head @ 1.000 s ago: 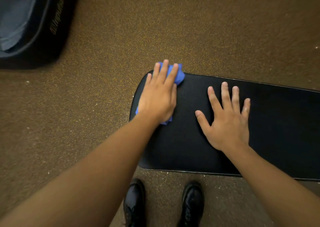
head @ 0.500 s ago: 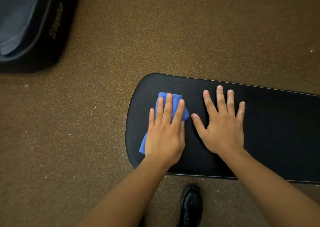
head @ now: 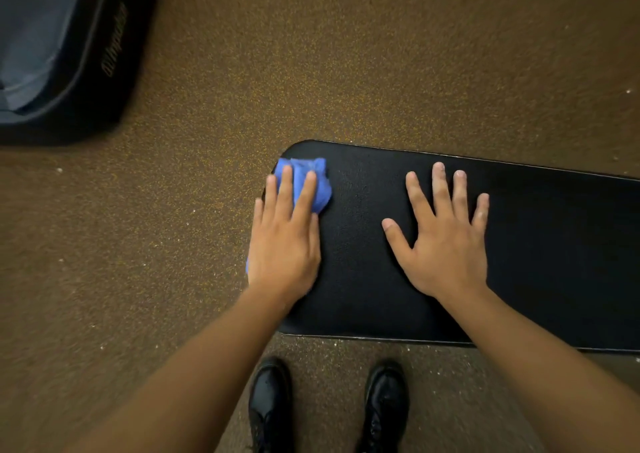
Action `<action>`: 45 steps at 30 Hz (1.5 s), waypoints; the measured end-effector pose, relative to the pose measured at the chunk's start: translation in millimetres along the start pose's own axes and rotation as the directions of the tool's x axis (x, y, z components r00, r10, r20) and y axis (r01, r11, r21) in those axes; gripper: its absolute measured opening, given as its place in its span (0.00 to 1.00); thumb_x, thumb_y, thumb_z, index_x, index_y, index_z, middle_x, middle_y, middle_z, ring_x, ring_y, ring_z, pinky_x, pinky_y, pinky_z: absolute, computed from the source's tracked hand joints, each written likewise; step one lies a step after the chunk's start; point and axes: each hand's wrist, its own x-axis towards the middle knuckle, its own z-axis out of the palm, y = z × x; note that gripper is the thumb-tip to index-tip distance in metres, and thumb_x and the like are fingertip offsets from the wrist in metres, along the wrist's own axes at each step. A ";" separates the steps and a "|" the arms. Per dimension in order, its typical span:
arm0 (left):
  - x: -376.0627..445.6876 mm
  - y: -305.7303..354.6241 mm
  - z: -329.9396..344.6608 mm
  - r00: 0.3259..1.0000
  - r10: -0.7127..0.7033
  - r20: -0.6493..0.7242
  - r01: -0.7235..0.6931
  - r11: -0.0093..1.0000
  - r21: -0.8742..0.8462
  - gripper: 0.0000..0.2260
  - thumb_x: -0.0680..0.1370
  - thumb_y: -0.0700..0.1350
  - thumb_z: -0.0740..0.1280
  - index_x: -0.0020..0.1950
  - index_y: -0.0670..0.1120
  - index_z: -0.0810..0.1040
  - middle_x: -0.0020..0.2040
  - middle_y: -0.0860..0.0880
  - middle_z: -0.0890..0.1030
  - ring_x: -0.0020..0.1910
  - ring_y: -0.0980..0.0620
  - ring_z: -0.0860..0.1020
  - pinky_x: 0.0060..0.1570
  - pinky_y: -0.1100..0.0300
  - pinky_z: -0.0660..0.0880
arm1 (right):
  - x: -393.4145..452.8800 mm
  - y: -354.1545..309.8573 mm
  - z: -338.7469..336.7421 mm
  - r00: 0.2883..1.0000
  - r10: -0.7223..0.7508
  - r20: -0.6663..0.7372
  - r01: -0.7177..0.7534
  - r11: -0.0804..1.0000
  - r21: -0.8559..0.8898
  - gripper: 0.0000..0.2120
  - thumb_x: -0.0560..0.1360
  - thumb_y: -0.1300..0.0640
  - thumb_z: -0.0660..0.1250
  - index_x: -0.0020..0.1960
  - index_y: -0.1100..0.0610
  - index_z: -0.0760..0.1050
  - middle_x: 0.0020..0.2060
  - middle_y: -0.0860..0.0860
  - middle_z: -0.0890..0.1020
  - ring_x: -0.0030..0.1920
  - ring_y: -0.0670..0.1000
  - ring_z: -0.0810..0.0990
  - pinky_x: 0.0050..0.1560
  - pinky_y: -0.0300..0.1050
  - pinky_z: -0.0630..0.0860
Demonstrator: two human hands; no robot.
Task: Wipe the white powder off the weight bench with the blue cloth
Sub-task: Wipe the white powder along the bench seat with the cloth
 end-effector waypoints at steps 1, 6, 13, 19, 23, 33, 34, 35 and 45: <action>-13.8 5.9 4.1 1.000 0.008 -0.004 -0.008 1.000 0.009 0.25 0.83 0.49 0.51 0.80 0.52 0.53 0.81 0.46 0.52 0.80 0.43 0.48 0.76 0.45 0.50 | 0.3 -0.2 0.1 1.000 0.002 0.000 -0.002 1.000 -0.003 0.34 0.77 0.33 0.45 0.79 0.49 0.51 0.78 0.56 0.50 0.78 0.60 0.45 0.73 0.67 0.46; -29.5 61.1 29.9 0.989 0.145 0.042 -0.145 0.989 0.004 0.25 0.81 0.47 0.51 0.79 0.50 0.57 0.81 0.44 0.55 0.80 0.42 0.50 0.75 0.42 0.53 | 0.9 -1.1 0.5 1.000 0.003 -0.002 -0.003 1.000 0.020 0.32 0.78 0.36 0.46 0.79 0.49 0.52 0.78 0.56 0.51 0.78 0.60 0.46 0.73 0.67 0.47; 43.6 49.7 13.5 0.978 0.191 0.086 -0.193 0.981 0.014 0.28 0.79 0.48 0.46 0.80 0.52 0.54 0.81 0.45 0.53 0.80 0.42 0.48 0.75 0.41 0.50 | 0.6 0.8 0.3 1.000 0.004 -0.013 -0.003 0.998 0.067 0.28 0.80 0.42 0.43 0.79 0.47 0.51 0.79 0.54 0.51 0.78 0.58 0.45 0.74 0.65 0.45; 8.1 0.1 2.4 0.999 0.051 -0.008 -0.051 0.999 0.009 0.25 0.82 0.47 0.51 0.80 0.54 0.55 0.81 0.48 0.54 0.80 0.43 0.49 0.75 0.45 0.52 | 0.2 1.5 0.7 1.000 0.001 -0.002 -0.001 0.999 0.054 0.29 0.80 0.40 0.44 0.79 0.47 0.50 0.79 0.54 0.50 0.78 0.59 0.45 0.74 0.66 0.46; -59.2 9.3 13.9 0.992 -0.118 -0.047 0.116 0.992 -0.038 0.25 0.81 0.47 0.50 0.80 0.52 0.56 0.81 0.47 0.54 0.80 0.44 0.48 0.76 0.45 0.51 | 0.5 0.6 0.9 1.000 0.001 0.000 -0.001 0.999 0.044 0.29 0.80 0.40 0.43 0.79 0.47 0.49 0.79 0.55 0.50 0.78 0.59 0.45 0.74 0.67 0.46; -60.6 48.4 19.4 0.971 0.222 0.094 -0.216 0.974 -0.071 0.26 0.83 0.54 0.51 0.80 0.54 0.51 0.82 0.51 0.47 0.80 0.49 0.42 0.77 0.49 0.44 | 0.1 -0.9 -11.5 0.997 -0.037 -0.063 0.051 0.971 0.232 0.29 0.77 0.40 0.50 0.75 0.50 0.62 0.77 0.53 0.59 0.78 0.56 0.52 0.73 0.65 0.46; -64.4 41.3 12.6 0.979 0.190 0.070 -0.182 0.977 -0.109 0.26 0.82 0.56 0.52 0.80 0.53 0.53 0.81 0.51 0.49 0.80 0.50 0.44 0.77 0.51 0.44 | 0.0 -4.9 -15.8 0.992 -0.085 -0.098 0.108 0.960 0.260 0.29 0.76 0.41 0.53 0.74 0.51 0.65 0.75 0.53 0.63 0.77 0.55 0.56 0.73 0.64 0.50; -69.3 35.6 5.9 0.994 0.109 0.030 -0.104 0.986 -0.132 0.27 0.81 0.57 0.53 0.80 0.51 0.57 0.81 0.50 0.53 0.80 0.50 0.48 0.77 0.52 0.47 | 0.9 -10.4 -20.6 0.980 -0.151 -0.128 0.183 0.940 0.288 0.29 0.74 0.42 0.56 0.72 0.52 0.68 0.73 0.52 0.67 0.75 0.55 0.60 0.72 0.64 0.55; -104.1 46.0 0.1 0.921 -0.382 -0.073 0.379 0.924 -0.054 0.25 0.74 0.63 0.59 0.60 0.47 0.78 0.55 0.47 0.76 0.51 0.44 0.73 0.45 0.49 0.71 | 12.8 -49.7 -46.9 0.922 -0.375 0.090 0.350 0.912 0.215 0.28 0.72 0.38 0.63 0.66 0.51 0.73 0.67 0.50 0.67 0.70 0.51 0.60 0.64 0.52 0.60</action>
